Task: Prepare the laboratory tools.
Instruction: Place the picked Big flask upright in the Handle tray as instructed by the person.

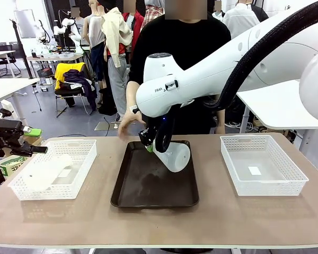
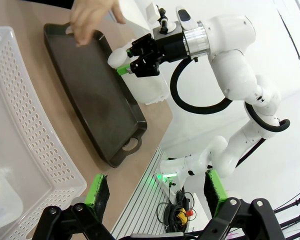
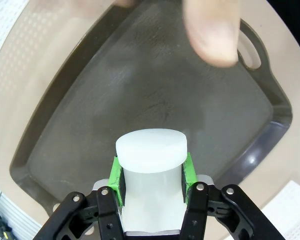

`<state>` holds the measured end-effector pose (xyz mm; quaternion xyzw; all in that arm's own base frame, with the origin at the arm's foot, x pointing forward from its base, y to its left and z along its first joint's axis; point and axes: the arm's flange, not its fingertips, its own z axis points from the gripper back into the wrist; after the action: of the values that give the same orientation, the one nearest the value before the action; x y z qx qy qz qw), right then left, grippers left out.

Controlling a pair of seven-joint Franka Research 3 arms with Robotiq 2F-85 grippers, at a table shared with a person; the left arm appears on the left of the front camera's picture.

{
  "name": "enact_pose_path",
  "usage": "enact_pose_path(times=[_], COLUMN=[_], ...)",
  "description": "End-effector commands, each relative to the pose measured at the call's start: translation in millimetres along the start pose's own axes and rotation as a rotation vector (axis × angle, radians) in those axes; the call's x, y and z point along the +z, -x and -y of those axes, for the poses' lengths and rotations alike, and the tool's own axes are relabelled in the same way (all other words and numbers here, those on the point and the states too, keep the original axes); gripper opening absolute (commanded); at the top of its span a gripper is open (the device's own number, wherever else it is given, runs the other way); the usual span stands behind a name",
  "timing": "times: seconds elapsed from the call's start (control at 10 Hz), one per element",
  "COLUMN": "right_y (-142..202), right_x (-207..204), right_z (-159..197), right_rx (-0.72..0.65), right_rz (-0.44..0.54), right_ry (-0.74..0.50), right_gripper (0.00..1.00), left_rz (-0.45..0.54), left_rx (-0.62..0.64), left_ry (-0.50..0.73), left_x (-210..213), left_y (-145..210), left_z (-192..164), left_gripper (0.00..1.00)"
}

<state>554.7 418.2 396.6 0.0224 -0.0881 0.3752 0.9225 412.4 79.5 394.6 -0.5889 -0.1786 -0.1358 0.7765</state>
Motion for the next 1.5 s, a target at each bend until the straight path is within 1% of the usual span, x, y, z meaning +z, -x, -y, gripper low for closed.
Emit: enact_pose_path(times=[0.0,1.4], right_y=[-0.5,-0.5], right_x=[1.0,1.0], right_z=[0.8,0.8], right_rx=[0.004,0.004], right_rz=[0.006,0.006], right_ry=[0.009,0.009], right_gripper=[0.0,0.0], left_rz=[0.01,0.01], left_rx=[-0.004,-0.004], left_ry=[0.01,0.01], left_x=[0.6,0.6], left_y=[-1.3,-1.3], left_z=[1.6,1.6], left_gripper=[1.0,1.0])
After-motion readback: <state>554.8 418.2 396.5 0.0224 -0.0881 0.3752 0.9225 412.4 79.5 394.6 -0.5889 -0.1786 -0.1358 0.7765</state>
